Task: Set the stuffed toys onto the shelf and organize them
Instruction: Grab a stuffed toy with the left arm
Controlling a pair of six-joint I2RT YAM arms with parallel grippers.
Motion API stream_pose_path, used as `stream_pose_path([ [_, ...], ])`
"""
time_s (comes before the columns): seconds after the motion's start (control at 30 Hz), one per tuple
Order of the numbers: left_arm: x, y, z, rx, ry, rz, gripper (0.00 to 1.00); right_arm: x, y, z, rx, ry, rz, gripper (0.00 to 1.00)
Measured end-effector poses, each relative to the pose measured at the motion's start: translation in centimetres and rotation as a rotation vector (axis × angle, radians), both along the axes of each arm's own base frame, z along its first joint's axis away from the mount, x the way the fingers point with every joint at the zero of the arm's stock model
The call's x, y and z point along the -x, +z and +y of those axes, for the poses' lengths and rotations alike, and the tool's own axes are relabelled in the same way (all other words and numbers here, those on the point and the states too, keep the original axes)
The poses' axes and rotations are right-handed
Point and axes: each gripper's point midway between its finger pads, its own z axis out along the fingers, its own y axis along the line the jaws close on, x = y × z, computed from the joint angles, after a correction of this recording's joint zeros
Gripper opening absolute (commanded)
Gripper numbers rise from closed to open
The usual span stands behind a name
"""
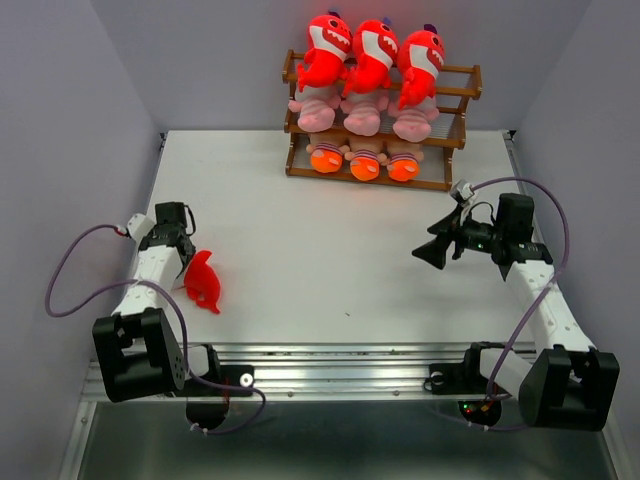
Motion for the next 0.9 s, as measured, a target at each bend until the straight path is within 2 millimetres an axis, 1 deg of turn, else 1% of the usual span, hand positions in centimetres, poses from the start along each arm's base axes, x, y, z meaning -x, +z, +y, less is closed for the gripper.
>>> stream_pose_path([
  [0.07,-0.5,0.1,-0.3,0.009,-0.038,-0.021,0.29,0.0,0.0,0.0,0.001,0.001,-0.002,1.00],
  [0.1,-0.7,0.2,-0.7,0.018,-0.083,-0.041,0.25,0.0,0.0,0.0,0.002,0.001,-0.002,1.00],
  [0.13,-1.0,0.3,-1.2,0.030,-0.119,-0.068,0.18,0.0,0.0,0.0,0.003,0.002,-0.005,1.00],
  [0.17,-1.2,0.7,-1.9,0.048,-0.175,-0.113,0.14,0.0,0.0,0.0,0.004,0.002,-0.006,1.00],
  [0.2,-1.5,1.2,-3.2,0.083,-0.248,-0.167,0.08,0.0,0.0,0.0,0.005,0.003,-0.008,1.00],
  [0.23,-1.6,1.7,-4.0,0.101,-0.292,-0.207,0.06,0.0,0.0,0.0,0.006,0.003,-0.009,1.00],
  [0.27,-1.7,2.4,-5.3,0.130,-0.355,-0.260,0.06,0.0,0.1,0.0,0.007,0.005,-0.013,1.00],
  [0.3,-1.8,3.4,-6.7,0.155,-0.415,-0.315,0.06,0.1,0.1,0.0,0.009,0.006,-0.017,1.00],
  [0.33,-1.9,4.1,-7.4,0.168,-0.450,-0.344,0.03,0.1,0.1,0.0,0.010,0.007,-0.020,1.00],
  [0.37,-2.3,5.1,-8.8,0.191,-0.504,-0.393,0.02,0.2,0.2,0.0,0.011,0.012,-0.025,1.00],
  [0.43,-2.9,6.5,-11.7,0.249,-0.601,-0.467,0.01,0.5,0.1,0.1,0.011,0.031,-0.030,1.00],
  [0.47,-2.9,6.6,-13.8,0.291,-0.661,-0.488,0.01,0.7,0.1,0.2,0.009,0.041,-0.032,1.00],
  [0.5,-2.8,6.6,-15.4,0.326,-0.697,-0.497,0.01,0.9,0.1,0.3,0.005,0.054,-0.032,1.00],
  [0.53,-2.4,6.5,-17.7,0.382,-0.749,-0.509,0.01,1.1,0.1,0.5,0.001,0.065,-0.030,1.00],
  [0.63,-0.1,6.3,-24.6,0.533,-0.887,-0.504,0.01,1.8,0.2,1.1,0.000,0.109,-0.007,1.00],
  [0.73,1.8,7.3,-30.0,0.642,-0.984,-0.518,0.01,2.2,0.6,2.4,0.024,0.182,0.014,1.00],
  [0.77,2.3,7.3,-31.1,0.663,-1.007,-0.515,0.00,2.5,0.8,3.3,0.040,0.219,0.026,1.00],
  [0.8,2.8,7.3,-32.7,0.684,-1.020,-0.509,0.00,2.7,1.0,3.8,0.050,0.237,0.039,1.00],
  [0.9,2.8,7.3,-36.5,0.707,-1.042,-0.495,0.00,3.2,1.8,5.6,0.081,0.285,0.072,1.00],
])
